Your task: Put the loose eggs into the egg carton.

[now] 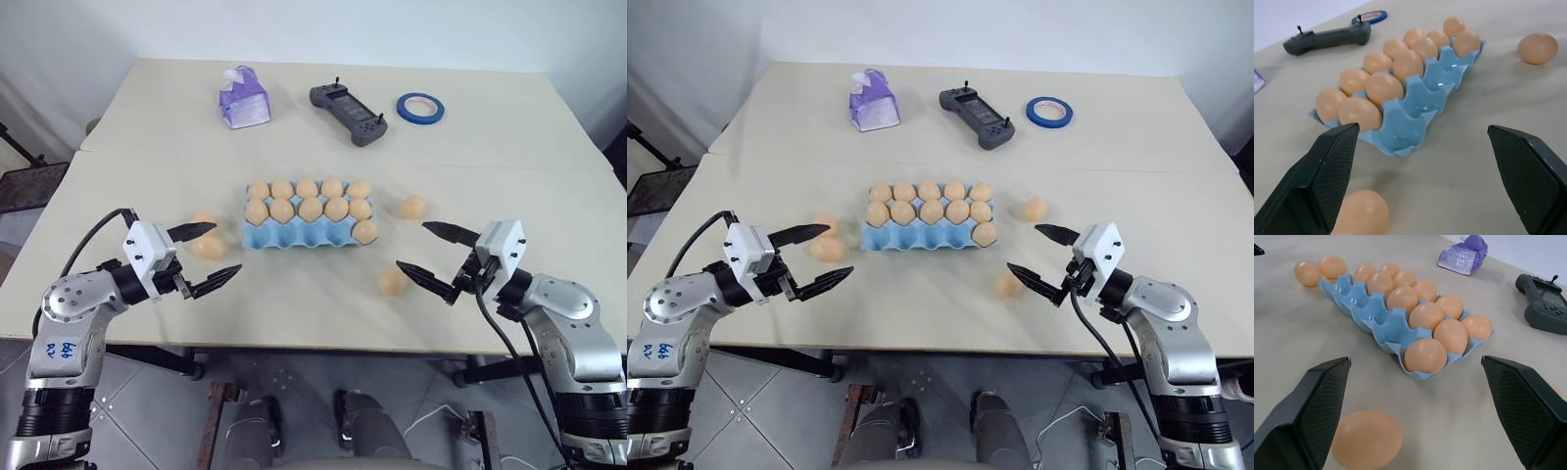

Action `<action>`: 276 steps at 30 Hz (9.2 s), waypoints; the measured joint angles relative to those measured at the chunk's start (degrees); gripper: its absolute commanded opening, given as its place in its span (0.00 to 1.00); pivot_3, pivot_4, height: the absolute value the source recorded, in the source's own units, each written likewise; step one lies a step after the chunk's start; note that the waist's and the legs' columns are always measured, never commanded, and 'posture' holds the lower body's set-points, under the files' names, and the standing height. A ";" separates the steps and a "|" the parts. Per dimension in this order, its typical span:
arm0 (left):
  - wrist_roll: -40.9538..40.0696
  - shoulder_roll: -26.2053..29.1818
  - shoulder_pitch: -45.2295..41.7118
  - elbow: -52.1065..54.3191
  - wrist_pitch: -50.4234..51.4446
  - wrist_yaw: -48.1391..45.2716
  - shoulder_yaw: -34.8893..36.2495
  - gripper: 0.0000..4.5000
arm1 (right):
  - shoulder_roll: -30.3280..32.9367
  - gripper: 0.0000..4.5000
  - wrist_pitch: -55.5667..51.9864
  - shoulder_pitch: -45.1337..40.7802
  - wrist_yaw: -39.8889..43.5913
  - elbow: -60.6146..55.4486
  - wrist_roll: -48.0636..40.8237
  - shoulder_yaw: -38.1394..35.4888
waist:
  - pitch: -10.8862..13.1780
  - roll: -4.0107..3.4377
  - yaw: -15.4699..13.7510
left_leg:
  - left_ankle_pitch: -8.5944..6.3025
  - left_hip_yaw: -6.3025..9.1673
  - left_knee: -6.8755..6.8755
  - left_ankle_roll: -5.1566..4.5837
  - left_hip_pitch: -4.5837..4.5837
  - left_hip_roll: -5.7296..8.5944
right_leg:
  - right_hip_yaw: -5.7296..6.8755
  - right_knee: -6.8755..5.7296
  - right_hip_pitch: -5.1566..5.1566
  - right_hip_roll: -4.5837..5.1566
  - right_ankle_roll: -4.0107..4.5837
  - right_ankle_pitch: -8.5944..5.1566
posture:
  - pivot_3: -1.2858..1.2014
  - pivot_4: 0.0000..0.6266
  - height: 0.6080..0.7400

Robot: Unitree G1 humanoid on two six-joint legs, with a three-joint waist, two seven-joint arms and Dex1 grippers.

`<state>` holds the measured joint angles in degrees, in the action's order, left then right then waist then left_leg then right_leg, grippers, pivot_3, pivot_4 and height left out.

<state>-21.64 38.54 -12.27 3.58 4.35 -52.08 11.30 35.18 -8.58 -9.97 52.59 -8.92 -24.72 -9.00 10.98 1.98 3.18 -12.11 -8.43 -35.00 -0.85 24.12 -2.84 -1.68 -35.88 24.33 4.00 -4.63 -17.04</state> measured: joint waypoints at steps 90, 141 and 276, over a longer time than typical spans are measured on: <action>-2.66 -4.27 8.17 3.54 2.01 -2.81 -0.70 1.00 | -11.92 0.99 -2.56 -12.46 1.72 11.16 11.28 19.98 | -0.01 -0.02 1.56 | -0.08 0.00 0.98 -0.05 -0.57 -0.01 | 1.59 1.02 -0.64 0.75 0.15 0.15 | 0.52 0.24 1.00; -2.77 -4.00 8.24 4.81 2.69 -1.46 -0.57 1.00 | -15.74 0.98 5.05 -24.38 0.32 23.12 11.45 16.03 | 0.00 -0.04 1.45 | -0.20 -0.06 0.92 0.07 -0.43 -0.08 | 4.05 0.76 -0.48 1.62 0.21 0.12 | 0.52 0.24 1.00; 5.10 -14.89 -0.11 -4.48 6.72 27.55 1.09 1.00 | -12.93 1.00 20.56 -4.25 17.08 17.60 -0.54 6.98 | 0.04 -0.28 -0.16 | -0.24 -1.12 -0.22 0.57 -0.07 -1.76 | 5.05 0.81 0.14 0.46 1.30 1.21 | 0.52 0.24 1.00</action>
<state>-16.54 23.66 -12.38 -0.89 11.08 -24.53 12.39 22.25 11.98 -14.22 69.67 8.68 -25.26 -2.02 11.02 1.70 3.03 -12.35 -9.55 -35.22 -0.28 24.05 -4.60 3.37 -35.08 24.48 4.47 -3.33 -15.83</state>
